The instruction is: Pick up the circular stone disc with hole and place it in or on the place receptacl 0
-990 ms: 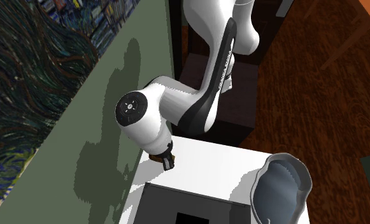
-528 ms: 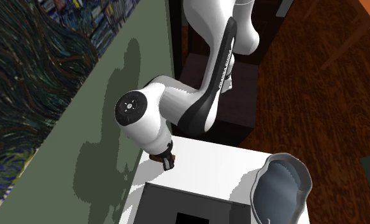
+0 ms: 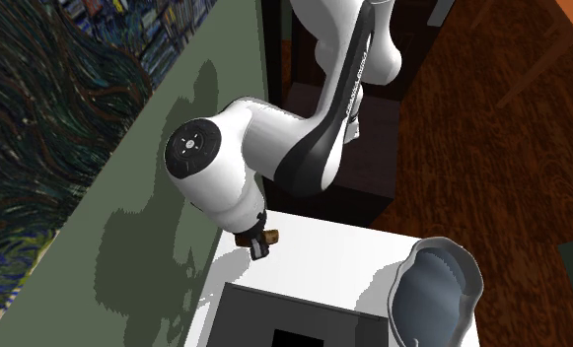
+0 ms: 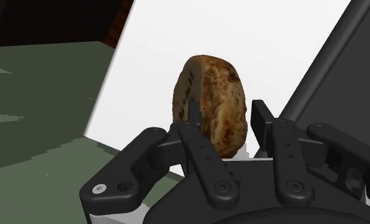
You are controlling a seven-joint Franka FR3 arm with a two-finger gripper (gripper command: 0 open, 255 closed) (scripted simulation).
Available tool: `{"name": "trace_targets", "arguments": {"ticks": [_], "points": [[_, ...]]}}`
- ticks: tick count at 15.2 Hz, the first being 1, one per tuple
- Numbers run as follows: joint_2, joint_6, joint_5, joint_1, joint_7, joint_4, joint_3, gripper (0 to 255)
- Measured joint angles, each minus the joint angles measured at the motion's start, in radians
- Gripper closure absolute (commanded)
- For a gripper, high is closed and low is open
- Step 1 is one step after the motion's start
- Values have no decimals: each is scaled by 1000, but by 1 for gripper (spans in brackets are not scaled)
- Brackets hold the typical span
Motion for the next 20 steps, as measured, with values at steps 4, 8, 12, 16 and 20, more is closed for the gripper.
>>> {"name": "trace_targets", "arguments": {"ticks": [4, 8, 12, 16, 20], "points": [[-18, -47, -4, 0, 8, 30, 0, 255], [-33, -98, -8, 0, 14, 65, -1, 255], [-49, -148, -11, -2, 19, 100, -3, 255], [-61, -200, -14, -2, 26, 141, -3, 255], [-66, -252, -16, -2, 32, 189, -3, 255]]}}
